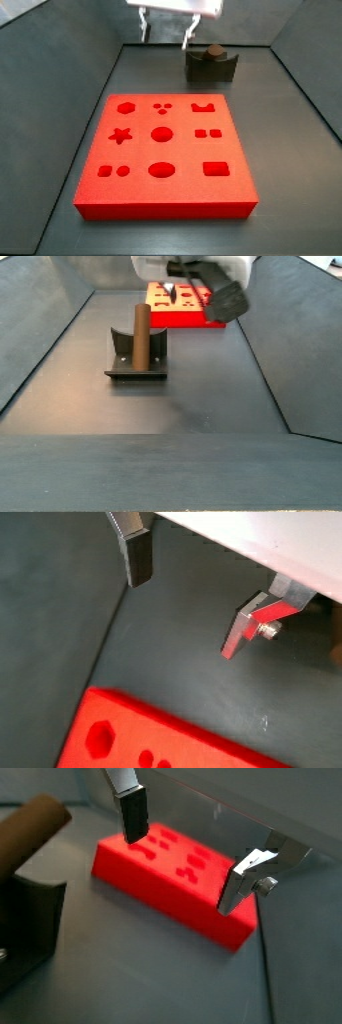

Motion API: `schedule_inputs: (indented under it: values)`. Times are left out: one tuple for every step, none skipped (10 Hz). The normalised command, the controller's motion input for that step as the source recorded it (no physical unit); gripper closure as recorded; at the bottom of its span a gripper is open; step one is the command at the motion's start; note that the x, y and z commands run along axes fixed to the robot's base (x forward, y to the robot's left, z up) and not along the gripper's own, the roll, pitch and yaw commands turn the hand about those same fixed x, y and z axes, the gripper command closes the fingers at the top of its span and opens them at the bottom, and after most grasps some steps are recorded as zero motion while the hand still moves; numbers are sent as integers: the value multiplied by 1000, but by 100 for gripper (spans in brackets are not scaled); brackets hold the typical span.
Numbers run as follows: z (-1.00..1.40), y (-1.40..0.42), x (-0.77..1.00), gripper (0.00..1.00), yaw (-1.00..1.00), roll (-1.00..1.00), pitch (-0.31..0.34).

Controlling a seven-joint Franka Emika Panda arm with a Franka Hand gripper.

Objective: Pick up the oval object. Move up. Place the oval object on the fixture. Regrasp the oval object. Move to above the board. Insert the oval object.
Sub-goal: Regrasp the oval object.

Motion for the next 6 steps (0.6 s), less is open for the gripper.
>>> schedule_inputs:
  values:
    - [-165, -40, 1, 0, -928, 1000, -139]
    - [-64, -29, -6, 0, -929, 1000, -150]
    - [-15, -27, -26, 0, -928, 1000, -173]
    - [-12, -26, -35, 0, -927, 1000, -190]
    - [1, -19, -41, 0, -926, 1000, -208]
    - [4, -17, -42, 0, -929, 1000, -214]
